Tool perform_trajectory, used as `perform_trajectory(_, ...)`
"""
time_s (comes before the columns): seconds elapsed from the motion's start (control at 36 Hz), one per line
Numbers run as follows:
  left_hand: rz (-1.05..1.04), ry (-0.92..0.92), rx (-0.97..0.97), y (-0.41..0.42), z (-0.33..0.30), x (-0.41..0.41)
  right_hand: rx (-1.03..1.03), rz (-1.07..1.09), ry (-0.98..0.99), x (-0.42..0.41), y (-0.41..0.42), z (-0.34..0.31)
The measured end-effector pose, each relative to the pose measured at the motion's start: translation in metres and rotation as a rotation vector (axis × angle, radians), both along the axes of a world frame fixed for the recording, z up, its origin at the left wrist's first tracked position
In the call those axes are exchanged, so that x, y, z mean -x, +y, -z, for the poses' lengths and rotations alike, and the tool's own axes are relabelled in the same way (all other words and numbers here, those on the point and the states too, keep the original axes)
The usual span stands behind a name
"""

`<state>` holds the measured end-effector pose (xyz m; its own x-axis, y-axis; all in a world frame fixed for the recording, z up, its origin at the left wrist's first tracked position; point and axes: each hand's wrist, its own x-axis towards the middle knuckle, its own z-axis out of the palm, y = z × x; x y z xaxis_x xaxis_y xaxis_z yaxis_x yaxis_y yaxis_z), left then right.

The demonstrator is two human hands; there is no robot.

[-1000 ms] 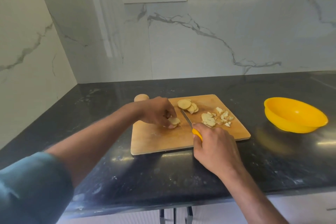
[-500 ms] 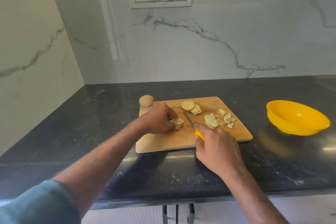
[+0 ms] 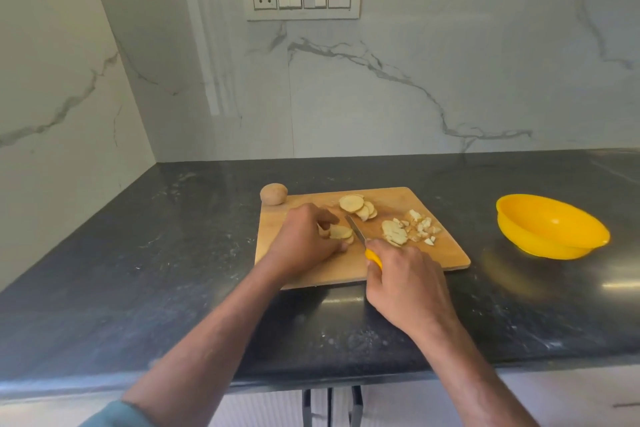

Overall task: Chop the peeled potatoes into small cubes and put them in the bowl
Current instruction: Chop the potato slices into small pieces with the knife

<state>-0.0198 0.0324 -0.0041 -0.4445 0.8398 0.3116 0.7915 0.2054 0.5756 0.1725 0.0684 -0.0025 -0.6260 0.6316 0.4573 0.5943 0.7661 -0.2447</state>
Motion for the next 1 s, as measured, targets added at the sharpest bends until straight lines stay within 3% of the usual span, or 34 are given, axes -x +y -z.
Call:
perform_trajectory(0.11,0.06,0.064,-0.09,0.002,0.003,-0.008,-0.002,0.014,-0.012,0.003,0.002,0.001)
perform_trajectory(0.22,-0.003,0.247,0.021,0.011,-0.006,-0.019,-0.001,0.016,-0.005,0.003,0.003,0.002)
perform_trajectory(0.58,0.088,0.164,-0.082,-0.002,0.007,-0.016,0.003,0.002,-0.004,0.002,0.005,0.003)
perform_trajectory(0.81,0.119,0.314,-0.104,-0.006,0.009,-0.02,-0.002,0.007,-0.009,0.002,0.003,0.002)
perform_trajectory(1.0,0.076,0.139,-0.069,-0.003,0.004,-0.016,0.005,0.005,-0.005,0.003,0.003,0.002)
